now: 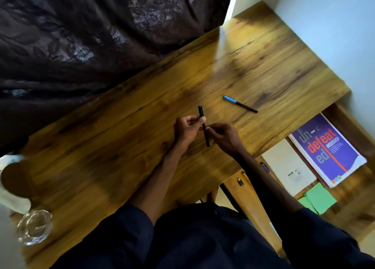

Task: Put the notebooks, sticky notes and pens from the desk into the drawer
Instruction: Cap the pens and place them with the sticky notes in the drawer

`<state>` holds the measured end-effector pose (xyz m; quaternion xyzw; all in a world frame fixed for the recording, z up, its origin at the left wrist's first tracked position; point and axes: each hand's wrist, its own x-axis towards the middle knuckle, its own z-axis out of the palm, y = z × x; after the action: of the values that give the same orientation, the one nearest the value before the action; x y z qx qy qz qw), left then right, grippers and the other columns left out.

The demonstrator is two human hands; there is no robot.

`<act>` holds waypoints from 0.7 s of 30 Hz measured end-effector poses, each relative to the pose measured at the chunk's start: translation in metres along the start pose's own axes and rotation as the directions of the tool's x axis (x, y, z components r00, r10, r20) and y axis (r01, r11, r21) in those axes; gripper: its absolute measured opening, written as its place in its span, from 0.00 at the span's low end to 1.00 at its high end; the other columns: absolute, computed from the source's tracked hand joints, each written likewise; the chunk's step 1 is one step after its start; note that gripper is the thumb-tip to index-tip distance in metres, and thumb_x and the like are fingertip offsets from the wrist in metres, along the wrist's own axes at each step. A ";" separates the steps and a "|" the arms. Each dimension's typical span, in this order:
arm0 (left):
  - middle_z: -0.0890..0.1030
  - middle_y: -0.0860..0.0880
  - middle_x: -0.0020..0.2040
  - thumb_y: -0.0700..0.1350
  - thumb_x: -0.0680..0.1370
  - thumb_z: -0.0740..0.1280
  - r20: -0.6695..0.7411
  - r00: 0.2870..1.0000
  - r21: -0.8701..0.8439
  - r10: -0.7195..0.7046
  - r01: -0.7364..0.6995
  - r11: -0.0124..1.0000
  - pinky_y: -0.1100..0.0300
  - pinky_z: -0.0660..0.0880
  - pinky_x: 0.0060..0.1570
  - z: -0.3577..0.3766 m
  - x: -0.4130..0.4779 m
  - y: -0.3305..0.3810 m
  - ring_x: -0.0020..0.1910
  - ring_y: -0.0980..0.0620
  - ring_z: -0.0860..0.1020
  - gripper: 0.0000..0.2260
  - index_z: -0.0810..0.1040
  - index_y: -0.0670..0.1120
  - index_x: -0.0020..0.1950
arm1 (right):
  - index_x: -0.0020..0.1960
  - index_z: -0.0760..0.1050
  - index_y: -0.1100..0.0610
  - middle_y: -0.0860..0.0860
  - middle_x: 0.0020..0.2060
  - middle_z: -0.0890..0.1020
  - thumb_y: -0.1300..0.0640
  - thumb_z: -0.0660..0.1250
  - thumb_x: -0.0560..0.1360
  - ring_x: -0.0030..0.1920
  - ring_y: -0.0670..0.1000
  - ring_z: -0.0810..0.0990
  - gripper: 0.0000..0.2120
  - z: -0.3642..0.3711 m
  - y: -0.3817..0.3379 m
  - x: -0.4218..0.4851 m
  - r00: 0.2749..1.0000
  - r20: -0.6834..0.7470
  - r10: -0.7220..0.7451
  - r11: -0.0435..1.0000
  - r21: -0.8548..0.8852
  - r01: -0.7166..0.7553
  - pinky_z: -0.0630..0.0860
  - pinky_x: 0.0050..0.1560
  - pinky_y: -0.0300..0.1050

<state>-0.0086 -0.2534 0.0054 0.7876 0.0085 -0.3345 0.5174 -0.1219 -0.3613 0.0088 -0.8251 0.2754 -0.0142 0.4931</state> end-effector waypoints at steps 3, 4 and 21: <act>0.86 0.47 0.45 0.48 0.74 0.76 0.011 1.000 -0.007 -0.017 0.017 1.000 0.62 0.83 0.38 0.005 0.002 0.006 0.40 0.54 0.86 0.13 0.82 0.43 0.55 | 0.56 0.83 0.57 0.50 0.47 0.86 0.56 0.68 0.79 0.44 0.46 0.84 0.08 -0.019 0.023 0.019 0.980 -0.185 0.078 0.994 -0.058 -0.090 0.82 0.47 0.44; 0.86 0.48 0.45 0.48 0.74 0.76 0.015 1.000 -0.013 -0.018 0.018 1.000 0.63 0.82 0.38 0.007 0.002 0.009 0.40 0.54 0.85 0.13 0.82 0.43 0.54 | 0.57 0.83 0.57 0.52 0.50 0.86 0.58 0.69 0.78 0.47 0.47 0.83 0.10 -0.028 0.032 0.030 0.955 -0.282 0.092 0.986 -0.107 -0.127 0.82 0.50 0.45; 0.86 0.46 0.40 0.47 0.73 0.78 0.184 0.982 0.084 -0.044 0.029 0.996 0.55 0.84 0.41 0.072 -0.039 -0.004 0.38 0.49 0.86 0.10 0.81 0.45 0.48 | 0.55 0.85 0.56 0.50 0.46 0.87 0.59 0.72 0.75 0.42 0.46 0.83 0.10 -0.089 0.089 -0.017 0.957 -0.227 0.179 0.961 -0.170 -0.220 0.81 0.48 0.44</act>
<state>-0.0777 -0.2980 0.0059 0.7732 -0.0391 -0.4159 0.4772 -0.2018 -0.4567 -0.0142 -0.8308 0.4080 -0.0241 0.3778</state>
